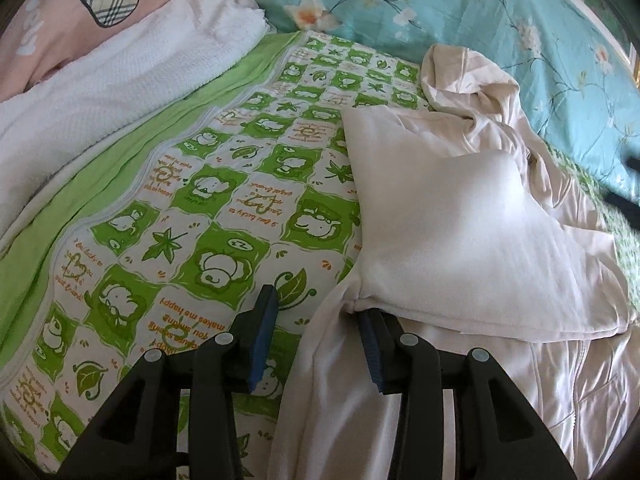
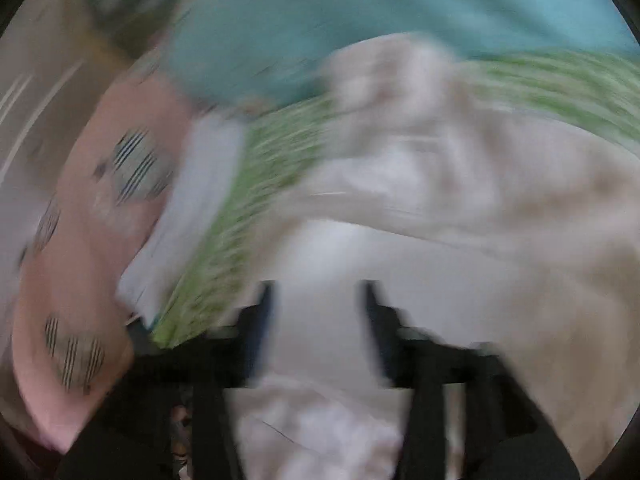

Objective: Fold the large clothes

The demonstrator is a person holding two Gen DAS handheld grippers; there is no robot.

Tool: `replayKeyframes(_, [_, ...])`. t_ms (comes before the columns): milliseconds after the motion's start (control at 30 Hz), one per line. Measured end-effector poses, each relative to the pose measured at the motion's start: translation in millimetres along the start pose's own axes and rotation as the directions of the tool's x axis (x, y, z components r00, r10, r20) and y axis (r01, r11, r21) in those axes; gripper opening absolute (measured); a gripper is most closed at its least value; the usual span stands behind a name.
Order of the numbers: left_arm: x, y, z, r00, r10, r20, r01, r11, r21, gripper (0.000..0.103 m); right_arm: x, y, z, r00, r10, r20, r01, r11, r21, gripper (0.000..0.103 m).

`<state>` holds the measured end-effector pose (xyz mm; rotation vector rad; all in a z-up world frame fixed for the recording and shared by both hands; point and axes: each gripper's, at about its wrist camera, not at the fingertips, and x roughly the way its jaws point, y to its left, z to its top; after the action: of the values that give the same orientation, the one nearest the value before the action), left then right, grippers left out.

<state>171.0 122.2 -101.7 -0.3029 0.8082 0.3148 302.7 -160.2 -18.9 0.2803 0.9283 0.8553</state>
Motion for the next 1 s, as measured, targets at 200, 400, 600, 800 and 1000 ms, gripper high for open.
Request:
replayKeyframes(200, [0,9,-1,0.999,-0.046,0.010,0.047,0.998,-0.036,0.042,151,56,75,0.972,0.072,-0.224,-0.115,0.976,-0.185,0.067])
replayKeyframes(400, [0,20,-4,0.995,-0.096,0.040,0.099,0.991,-0.094,0.042,247,69,68,0.878,-0.083,-0.471,-0.107,0.926,-0.362,0.044])
replayKeyframes(600, [-2,27,-6,0.994,-0.087,0.059,0.095,0.985,-0.143,0.040,251,69,84,0.929,0.045,-0.367,-0.141,0.961,-0.238,0.004])
replayKeyframes(800, [-16,33,-10,0.995,-0.102,0.019,0.104,0.983,-0.152,0.038,228,54,74,0.969,0.083,-0.232,-0.107,0.990,-0.091,0.011])
replayKeyframes(1000, [-46,19,4,0.973,-0.227,0.045,0.231,0.964,-0.130,0.040,100,24,38,1.000,0.017,-0.018,-0.018,0.997,-0.070,0.015])
